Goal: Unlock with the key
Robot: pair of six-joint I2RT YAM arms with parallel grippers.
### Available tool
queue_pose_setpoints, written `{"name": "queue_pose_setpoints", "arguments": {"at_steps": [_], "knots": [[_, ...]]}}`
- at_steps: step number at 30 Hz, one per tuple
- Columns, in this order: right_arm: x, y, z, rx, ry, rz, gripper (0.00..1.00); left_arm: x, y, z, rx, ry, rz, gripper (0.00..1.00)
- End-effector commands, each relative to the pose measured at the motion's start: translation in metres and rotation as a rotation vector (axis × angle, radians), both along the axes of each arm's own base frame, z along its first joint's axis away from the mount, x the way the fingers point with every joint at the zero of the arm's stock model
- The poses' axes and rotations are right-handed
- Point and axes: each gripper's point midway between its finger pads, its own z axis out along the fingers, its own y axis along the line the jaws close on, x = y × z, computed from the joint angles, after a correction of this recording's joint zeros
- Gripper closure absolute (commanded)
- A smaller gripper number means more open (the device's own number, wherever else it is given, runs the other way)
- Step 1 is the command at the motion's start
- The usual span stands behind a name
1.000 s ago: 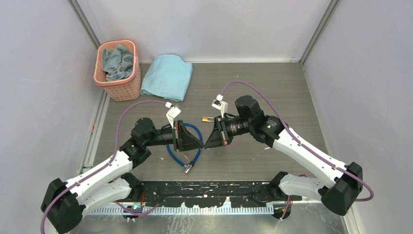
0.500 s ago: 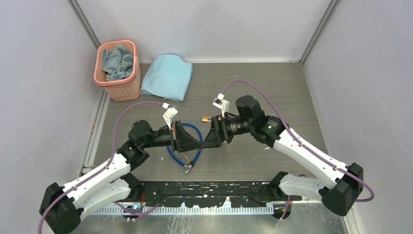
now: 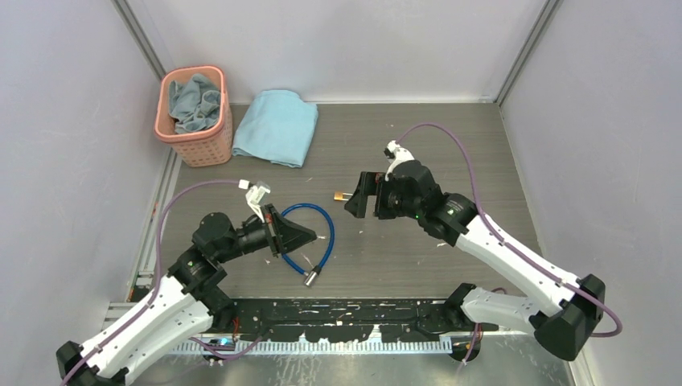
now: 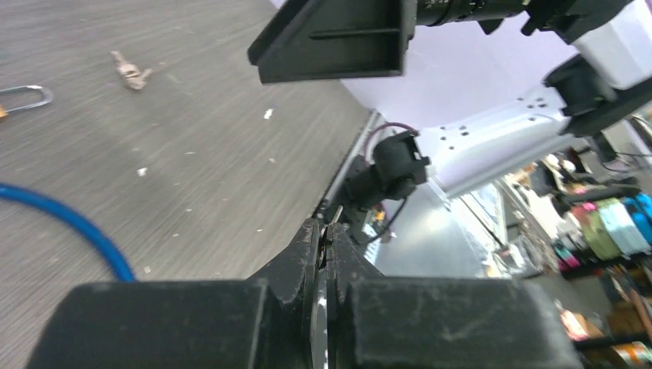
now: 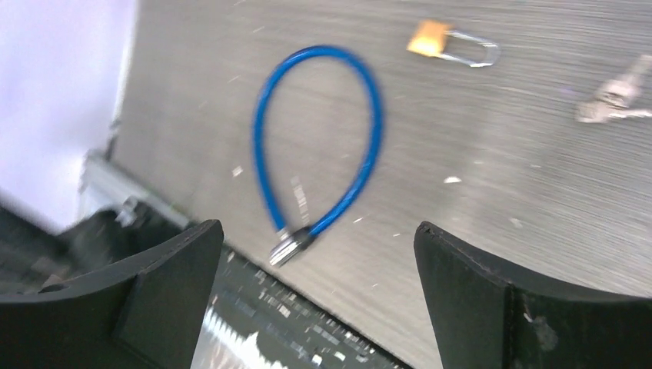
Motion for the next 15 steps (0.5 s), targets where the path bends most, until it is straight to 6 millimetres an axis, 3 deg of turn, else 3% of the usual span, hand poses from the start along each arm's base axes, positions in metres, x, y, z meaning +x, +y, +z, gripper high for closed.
{"name": "queue_pose_setpoints", "arguments": {"at_steps": [1,9,15], "knots": [[0.046,-0.037,-0.031,-0.181,0.004,-0.336,0.0,0.014,0.024,-0.029,0.129,0.008,0.165,1.0],[0.077,-0.01,-0.081,-0.338,0.084,-0.333,0.02,0.015,0.058,-0.057,0.285,0.06,0.298,1.0],[0.104,0.025,-0.119,-0.417,0.137,-0.263,0.07,0.013,0.069,-0.062,0.296,0.068,0.339,1.0]]}}
